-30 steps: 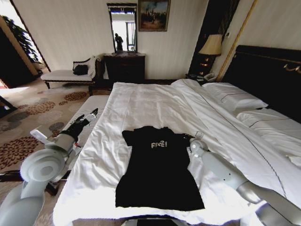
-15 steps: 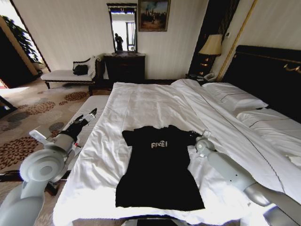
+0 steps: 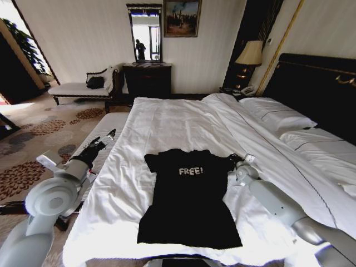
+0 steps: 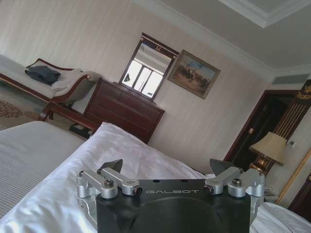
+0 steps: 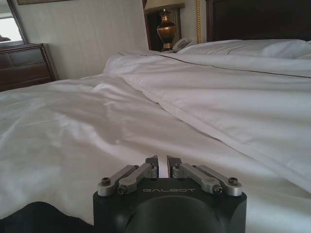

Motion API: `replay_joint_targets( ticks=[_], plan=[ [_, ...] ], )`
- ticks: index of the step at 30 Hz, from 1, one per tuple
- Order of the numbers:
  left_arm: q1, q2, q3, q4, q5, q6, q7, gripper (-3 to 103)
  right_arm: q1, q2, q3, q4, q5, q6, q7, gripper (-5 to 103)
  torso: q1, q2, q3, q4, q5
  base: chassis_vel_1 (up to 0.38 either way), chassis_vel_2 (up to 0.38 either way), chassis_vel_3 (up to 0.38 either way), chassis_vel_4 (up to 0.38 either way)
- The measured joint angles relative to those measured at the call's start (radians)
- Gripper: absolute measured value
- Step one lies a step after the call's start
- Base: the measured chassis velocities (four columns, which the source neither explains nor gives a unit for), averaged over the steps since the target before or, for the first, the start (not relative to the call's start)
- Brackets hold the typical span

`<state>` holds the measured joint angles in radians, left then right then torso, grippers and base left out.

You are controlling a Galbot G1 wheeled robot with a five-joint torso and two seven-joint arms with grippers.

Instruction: Fold the clothes on the bed.

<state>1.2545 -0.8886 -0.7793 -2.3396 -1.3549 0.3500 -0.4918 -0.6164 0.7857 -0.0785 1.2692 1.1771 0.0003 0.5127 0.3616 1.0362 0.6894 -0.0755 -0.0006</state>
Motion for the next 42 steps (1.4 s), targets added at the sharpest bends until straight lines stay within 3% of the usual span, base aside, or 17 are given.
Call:
replay_joint_targets(
  ticks=[3,8,9,13,15,16,19,22,24,28,31,33,34,38,42],
  plan=[
    [0.012,-0.006,-0.009,0.0,0.0,-0.004,0.002,100,-0.034,-0.034,0.037,0.099,0.06,-0.027,0.093,22,0.0,0.0,0.0,-0.0003,0.0,0.0,0.0,0.0,0.0],
    [0.024,-0.014,-0.012,0.005,0.007,-0.011,0.009,100,-0.082,-0.076,0.075,0.191,0.133,-0.064,0.202,38,0.0,0.0,0.0,-0.0001,-0.0004,0.0,0.0,0.0,0.0],
    [0.024,-0.014,-0.012,0.005,0.007,-0.011,0.009,100,-0.082,-0.076,0.075,0.191,0.133,-0.064,0.202,38,0.0,0.0,0.0,-0.0001,-0.0004,0.0,0.0,0.0,0.0],
    [0.015,-0.014,-0.009,0.008,0.008,-0.012,0.01,100,-0.144,-0.074,0.112,0.264,0.237,-0.12,0.321,60,0.0,0.0,0.0,-0.0002,0.0,0.0,0.0,0.0,0.0],
    [0.009,-0.012,-0.006,0.011,0.008,-0.012,0.01,100,-0.168,-0.062,0.127,0.299,0.28,-0.148,0.366,65,0.0,0.0,0.0,-0.0003,0.0001,0.0,0.0,0.0,0.0],
    [0.009,-0.012,-0.006,0.011,0.008,-0.012,0.01,100,-0.168,-0.062,0.127,0.299,0.28,-0.148,0.366,65,0.0,0.0,0.0,-0.0003,0.0001,0.0,0.0,0.0,0.0],
    [-0.001,-0.013,0.009,0.018,0.016,-0.012,0.01,100,-0.206,-0.03,0.139,0.348,0.33,-0.173,0.405,82,0.0,0.0,0.0,0.0,-0.0001,0.0,0.0,0.0,0.0],
    [-0.005,-0.015,0.018,0.02,0.021,-0.012,0.01,100,-0.208,-0.008,0.138,0.347,0.347,-0.183,0.42,87,0.0,0.0,0.0,0.0001,-0.0001,0.0,0.0,0.0,0.0],
    [-0.009,-0.014,0.023,0.023,0.023,-0.012,0.01,100,-0.201,0.012,0.132,0.322,0.347,-0.184,0.42,96,0.0,0.0,0.0,0.0,0.0001,0.0,0.0,0.0,0.0],
    [-0.015,-0.009,0.024,0.031,0.023,-0.012,0.01,100,-0.193,0.022,0.129,0.315,0.351,-0.18,0.415,103,0.0,0.0,0.0,0.0,0.0,0.0,0.0,0.0,0.0],
    [-0.02,-0.008,0.026,0.035,0.023,-0.012,0.01,100,-0.192,0.023,0.128,0.314,0.349,-0.164,0.4,100,0.0,0.0,0.0,0.0,0.0,0.0,0.0,0.0,0.0],
    [-0.025,-0.008,0.031,0.038,0.024,-0.012,0.01,100,-0.19,0.023,0.127,0.312,0.344,-0.149,0.389,90,0.0,0.0,0.0,0.0,-0.0001,0.0,0.0,0.0,0.0],
    [-0.025,-0.008,0.031,0.038,0.024,-0.012,0.01,100,-0.19,0.023,0.127,0.312,0.344,-0.149,0.389,90,0.0,0.0,0.0,0.0,-0.0001,0.0,0.0,0.0,0.0],
    [-0.034,-0.009,0.042,0.045,0.028,-0.012,0.01,100,-0.195,0.016,0.128,0.322,0.343,-0.137,0.389,68,0.0,0.0,0.0,-0.0003,0.0,0.0,0.0,0.0,0.0],
    [-0.036,-0.01,0.046,0.048,0.03,-0.012,0.01,100,-0.203,0.014,0.13,0.334,0.343,-0.131,0.391,57,0.0,0.0,0.0,-0.0002,0.0,0.0,0.0,0.0,0.0]
  ],
)
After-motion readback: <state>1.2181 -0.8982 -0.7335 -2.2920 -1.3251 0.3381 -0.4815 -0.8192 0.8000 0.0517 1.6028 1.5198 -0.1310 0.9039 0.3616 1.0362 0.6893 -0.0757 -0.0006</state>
